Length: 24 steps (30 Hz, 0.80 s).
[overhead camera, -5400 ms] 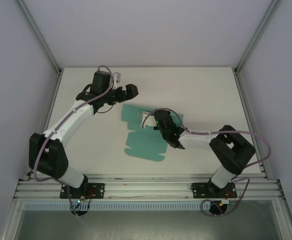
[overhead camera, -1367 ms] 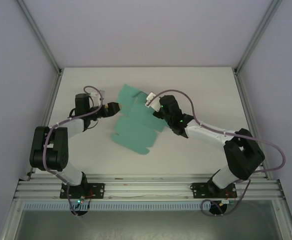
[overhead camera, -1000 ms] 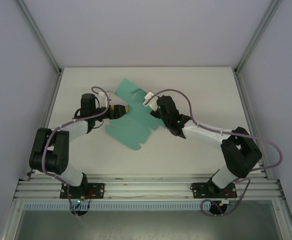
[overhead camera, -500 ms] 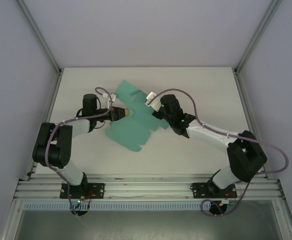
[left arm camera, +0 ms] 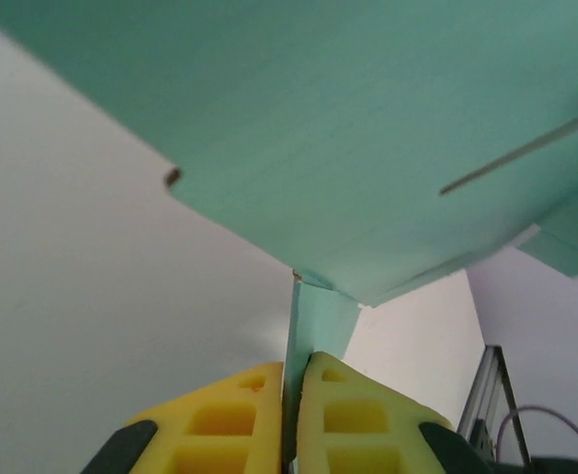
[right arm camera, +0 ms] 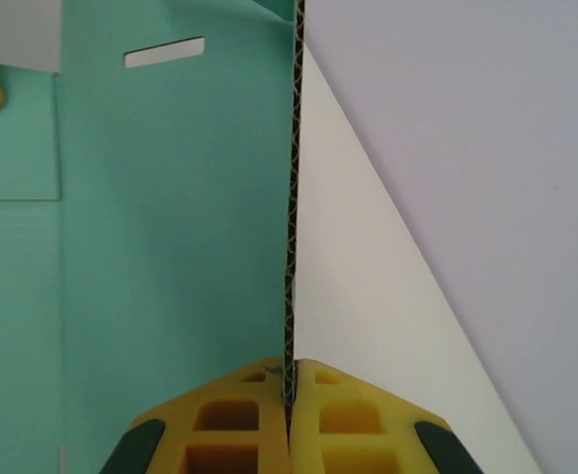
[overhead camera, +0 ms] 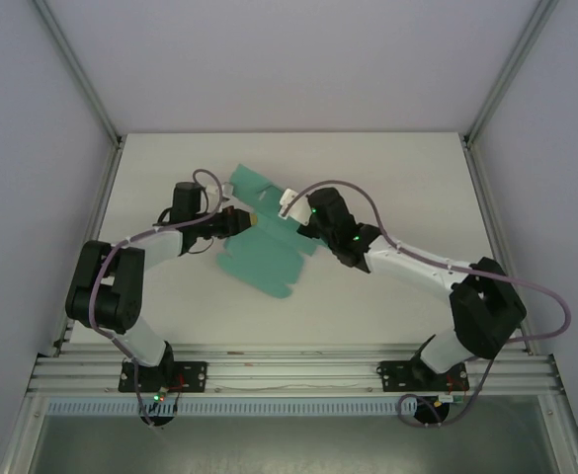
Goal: Assemble paper box
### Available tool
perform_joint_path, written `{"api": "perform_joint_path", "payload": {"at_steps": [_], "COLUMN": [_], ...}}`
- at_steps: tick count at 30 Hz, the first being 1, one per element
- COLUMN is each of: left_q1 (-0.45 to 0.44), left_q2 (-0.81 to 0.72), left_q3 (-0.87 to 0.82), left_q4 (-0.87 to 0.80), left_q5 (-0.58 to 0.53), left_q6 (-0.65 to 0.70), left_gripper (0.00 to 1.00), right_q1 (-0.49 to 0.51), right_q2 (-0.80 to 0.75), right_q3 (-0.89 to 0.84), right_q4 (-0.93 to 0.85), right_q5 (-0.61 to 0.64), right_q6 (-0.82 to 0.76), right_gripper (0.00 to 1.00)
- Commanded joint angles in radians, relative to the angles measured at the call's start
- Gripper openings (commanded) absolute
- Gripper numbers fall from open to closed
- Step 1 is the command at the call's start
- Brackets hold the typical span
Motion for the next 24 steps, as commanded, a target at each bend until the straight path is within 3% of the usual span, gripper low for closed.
{"api": "perform_joint_path", "payload": {"at_steps": [1, 3, 8, 15, 18, 20, 24], "left_q1": [-0.028, -0.027, -0.028, -0.041, -0.041, -0.040, -0.040], "left_q2": [-0.008, 0.017, 0.086, 0.132, 0.116, 0.102, 0.040], "left_q3": [0.086, 0.116, 0.138, 0.211, 0.221, 0.227, 0.210], "left_q4": [-0.172, -0.243, -0.241, -0.399, -0.451, -0.502, -0.575], "left_q5": [-0.158, -0.187, -0.129, -0.219, -0.281, -0.320, -0.423], "left_q6": [-0.164, -0.173, -0.341, -0.253, -0.182, -0.129, -0.038], "left_gripper": [0.06, 0.06, 0.08, 0.09, 0.21, 0.39, 0.61], "right_q1": [0.076, 0.098, 0.140, 0.161, 0.161, 0.158, 0.140], "right_q2": [0.043, 0.061, 0.098, 0.116, 0.114, 0.110, 0.083], "right_q3": [0.004, -0.008, -0.032, -0.048, -0.059, -0.067, -0.087], "right_q4": [-0.014, 0.004, 0.038, 0.072, 0.090, 0.103, 0.115], "right_q5": [0.060, 0.104, 0.185, 0.244, 0.268, 0.298, 0.316], "right_q6": [-0.149, -0.194, -0.264, -0.311, -0.336, -0.360, -0.379], "right_gripper": [0.00, 0.00, 0.00, 0.00, 0.00, 0.00, 0.00]}}
